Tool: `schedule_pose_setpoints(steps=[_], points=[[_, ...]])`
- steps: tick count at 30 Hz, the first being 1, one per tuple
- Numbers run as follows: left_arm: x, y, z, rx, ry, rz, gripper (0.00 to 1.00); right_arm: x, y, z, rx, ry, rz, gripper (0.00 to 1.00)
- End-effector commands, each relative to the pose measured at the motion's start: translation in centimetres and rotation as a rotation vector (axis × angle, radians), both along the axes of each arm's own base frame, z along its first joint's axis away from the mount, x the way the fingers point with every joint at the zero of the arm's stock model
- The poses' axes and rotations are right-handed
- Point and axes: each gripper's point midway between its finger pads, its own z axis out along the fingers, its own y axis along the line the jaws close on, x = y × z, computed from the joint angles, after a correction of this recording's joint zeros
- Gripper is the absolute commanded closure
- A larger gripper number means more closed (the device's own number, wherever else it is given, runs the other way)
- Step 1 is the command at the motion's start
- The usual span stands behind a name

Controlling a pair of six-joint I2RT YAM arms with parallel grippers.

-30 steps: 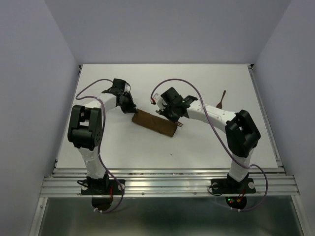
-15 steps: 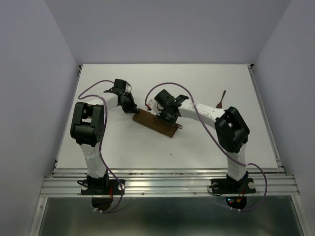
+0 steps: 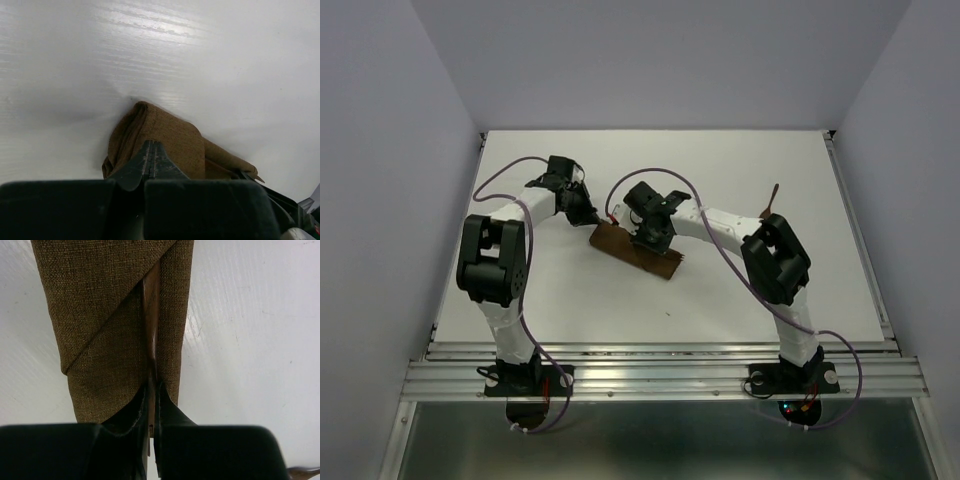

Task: Fold the napkin into a case and place the utensils inside
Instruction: Insert the fork into the folded napkin.

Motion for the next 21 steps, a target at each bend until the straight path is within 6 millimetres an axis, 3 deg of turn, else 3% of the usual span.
schedule_pose_setpoints(steps=[1,3,7,11,21], points=[[0.0,1.0,3.4,0.006,-0.075,0.006,1.00,0.7,1.3,1.1,0.035,-0.028,0.012,0.99],[0.0,1.5,3.8,0.011,-0.087,0.019,1.00,0.9,1.6,1.0,0.040,-0.030,0.009,0.99],[-0.2,2.9,2.1,0.036,-0.049,0.052,1.00,1.1,1.9,1.1,0.049,-0.033,0.004,0.99],[-0.8,2.8,-0.1,0.026,0.008,0.061,1.00,1.3,2.2,1.1,0.063,-0.036,-0.001,0.99],[-1.6,2.5,-2.1,0.009,0.047,0.066,1.00,0.5,2.3,1.1,0.068,-0.022,-0.010,0.99]])
